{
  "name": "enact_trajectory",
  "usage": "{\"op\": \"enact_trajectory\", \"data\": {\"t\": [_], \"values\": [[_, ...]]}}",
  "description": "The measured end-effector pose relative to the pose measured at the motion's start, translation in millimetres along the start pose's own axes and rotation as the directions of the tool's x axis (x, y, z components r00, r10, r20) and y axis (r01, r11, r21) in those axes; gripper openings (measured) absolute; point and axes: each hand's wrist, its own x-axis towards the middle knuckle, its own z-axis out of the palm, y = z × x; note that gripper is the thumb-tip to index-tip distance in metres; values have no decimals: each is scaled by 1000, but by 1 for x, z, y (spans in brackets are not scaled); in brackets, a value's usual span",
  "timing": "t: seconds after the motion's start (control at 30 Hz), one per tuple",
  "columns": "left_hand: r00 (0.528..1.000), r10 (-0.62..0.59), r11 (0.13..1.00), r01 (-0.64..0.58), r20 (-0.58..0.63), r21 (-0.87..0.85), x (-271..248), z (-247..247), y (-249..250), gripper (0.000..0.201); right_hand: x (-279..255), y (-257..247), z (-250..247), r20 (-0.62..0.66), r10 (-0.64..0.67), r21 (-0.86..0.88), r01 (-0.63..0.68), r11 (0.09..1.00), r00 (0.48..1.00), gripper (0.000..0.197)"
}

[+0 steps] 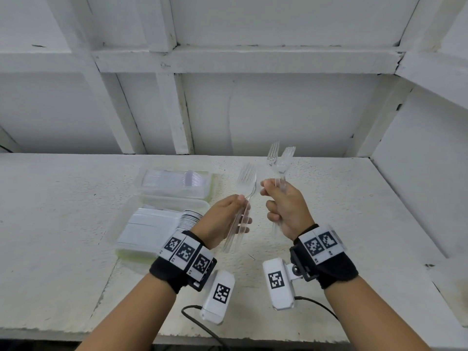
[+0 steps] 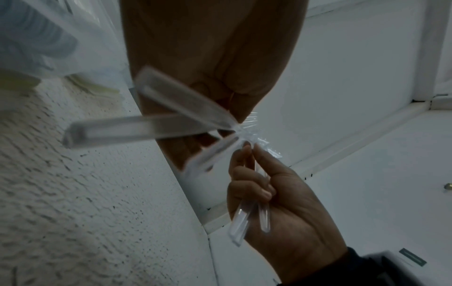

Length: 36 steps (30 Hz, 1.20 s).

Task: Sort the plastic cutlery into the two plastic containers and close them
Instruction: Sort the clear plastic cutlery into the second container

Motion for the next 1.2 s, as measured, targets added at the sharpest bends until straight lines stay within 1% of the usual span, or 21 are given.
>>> {"op": "enact_trajectory", "data": {"t": [0.1,0.17,0.3,0.43,0.5,0.6,0.7,0.77,0.87,0.93,1.07,1.13,1.2], "values": [[996,-48,998,50,78,-28,-3,-3,0,27,-1,4,1,-8,-26,-66,26,998,1000,11],[995,-49,999,50,83,-8,-4,-3,1,27,-2,7,2,-9,-38,-87,37,996,999,12],[999,-15,998,12,40,59,-3,-3,1,30,-2,7,4,-17,-44,-69,43,997,999,10],[1000,-29,996,28,3,90,-2,-2,0,34,-1,9,6,-46,-76,-169,67,983,996,9],[999,-28,990,31,-26,135,-1,-2,-1,34,0,9,6,-64,-84,-203,70,977,994,8],[998,13,975,1,-63,221,0,-1,-2,31,-2,10,7,-70,-102,-250,82,965,992,6],[994,59,964,-34,-87,265,-1,0,-5,28,-6,9,9,-77,-133,-303,104,947,988,14],[992,82,958,-53,-92,283,0,1,-6,26,-6,8,9,-91,-163,-358,120,926,982,14],[990,108,953,-78,-89,294,0,2,-7,23,-3,8,5,-114,-175,-381,120,917,978,13],[991,112,954,-85,-78,289,0,2,-7,22,-1,10,3,-125,-180,-363,124,923,976,16],[993,104,964,-88,-51,249,-3,3,-7,20,-2,14,3,-144,-203,-395,132,909,969,23],[994,101,969,-89,-41,232,-4,4,-8,18,-5,16,5,-141,-219,-400,147,905,965,26],[994,102,967,-92,-30,237,-5,4,-8,18,-6,18,5,-125,-237,-418,166,893,963,25]]}}
